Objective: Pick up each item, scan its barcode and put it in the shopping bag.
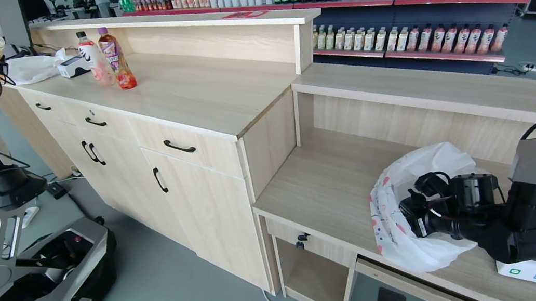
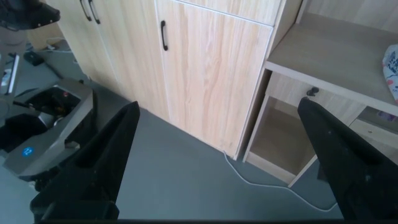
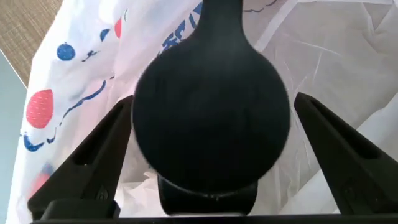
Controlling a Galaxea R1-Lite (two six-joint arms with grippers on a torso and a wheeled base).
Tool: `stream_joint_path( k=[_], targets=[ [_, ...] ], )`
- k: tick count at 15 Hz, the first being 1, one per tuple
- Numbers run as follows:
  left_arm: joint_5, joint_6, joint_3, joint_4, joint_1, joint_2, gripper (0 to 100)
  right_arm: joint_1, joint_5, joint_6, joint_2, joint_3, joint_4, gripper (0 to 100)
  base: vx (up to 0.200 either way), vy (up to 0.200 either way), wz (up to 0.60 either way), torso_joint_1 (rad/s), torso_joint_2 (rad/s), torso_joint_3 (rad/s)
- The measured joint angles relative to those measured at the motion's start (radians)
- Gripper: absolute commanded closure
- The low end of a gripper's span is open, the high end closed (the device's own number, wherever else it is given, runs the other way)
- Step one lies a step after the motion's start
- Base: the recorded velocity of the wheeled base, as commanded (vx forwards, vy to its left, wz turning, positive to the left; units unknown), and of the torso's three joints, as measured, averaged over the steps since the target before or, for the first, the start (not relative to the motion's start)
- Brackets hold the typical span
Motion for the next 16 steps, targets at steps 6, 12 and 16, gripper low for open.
stream_joint_path(
  k=[6,12,16],
  targets=[
    [0.000,0.000,0.000,0.000,0.000,0.000,0,-0.034,-0.028,-0.020,-0.264,0.060,0.194,0,0.000,0.000,0.00,0.000,0.00,0.000],
    [0.000,0.000,0.000,0.000,0.000,0.000,0,-0.136,-0.180,-0.165,-0.650,0.208,0.358,0,0.000,0.000,-0.30,-0.001,0.00,0.002],
    [0.000,0.000,0.000,0.000,-0.001,0.000,0,-0.253,-0.193,-0.228,-1.021,0.261,0.578,0,0.000,0.000,-0.60,0.005,0.00,0.004]
  ],
)
